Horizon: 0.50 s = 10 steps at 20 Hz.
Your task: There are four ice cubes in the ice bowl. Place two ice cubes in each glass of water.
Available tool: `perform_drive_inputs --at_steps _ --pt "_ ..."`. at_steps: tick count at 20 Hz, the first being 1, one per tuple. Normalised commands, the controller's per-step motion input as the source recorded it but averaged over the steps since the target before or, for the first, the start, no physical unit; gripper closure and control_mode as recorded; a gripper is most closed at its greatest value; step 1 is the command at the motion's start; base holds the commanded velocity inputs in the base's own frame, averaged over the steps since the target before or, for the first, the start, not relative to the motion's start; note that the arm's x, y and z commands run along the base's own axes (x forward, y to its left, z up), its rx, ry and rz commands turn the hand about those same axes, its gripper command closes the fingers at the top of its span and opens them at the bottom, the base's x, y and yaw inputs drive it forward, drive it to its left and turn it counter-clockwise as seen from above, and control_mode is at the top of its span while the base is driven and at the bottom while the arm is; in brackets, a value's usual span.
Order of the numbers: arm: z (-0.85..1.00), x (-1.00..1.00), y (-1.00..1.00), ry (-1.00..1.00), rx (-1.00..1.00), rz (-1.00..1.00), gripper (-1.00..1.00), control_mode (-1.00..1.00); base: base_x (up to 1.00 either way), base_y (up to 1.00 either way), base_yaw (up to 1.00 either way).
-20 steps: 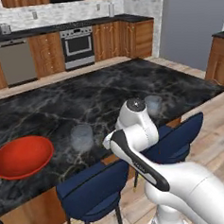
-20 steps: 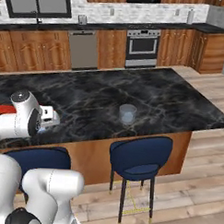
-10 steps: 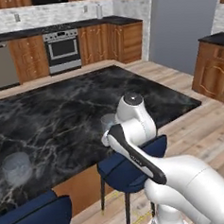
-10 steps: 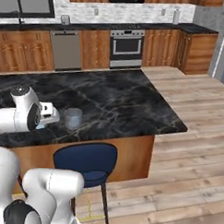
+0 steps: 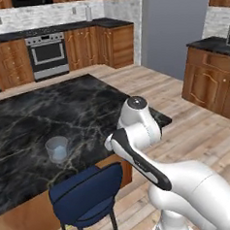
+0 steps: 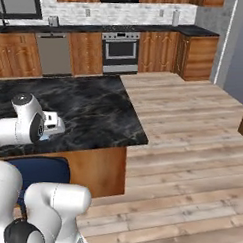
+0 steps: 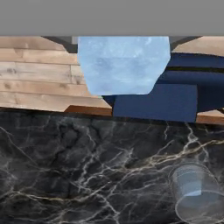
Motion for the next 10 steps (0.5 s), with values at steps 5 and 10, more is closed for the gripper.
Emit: perform_drive_inputs --at_steps 5,10 --pt "0.0 0.0 0.0 0.0 0.0 0.0 1.0 1.0 0.2 -0.38 0.26" --pt "0.0 0.0 0.0 0.0 0.0 0.0 1.0 1.0 0.49 0.17 0.42"
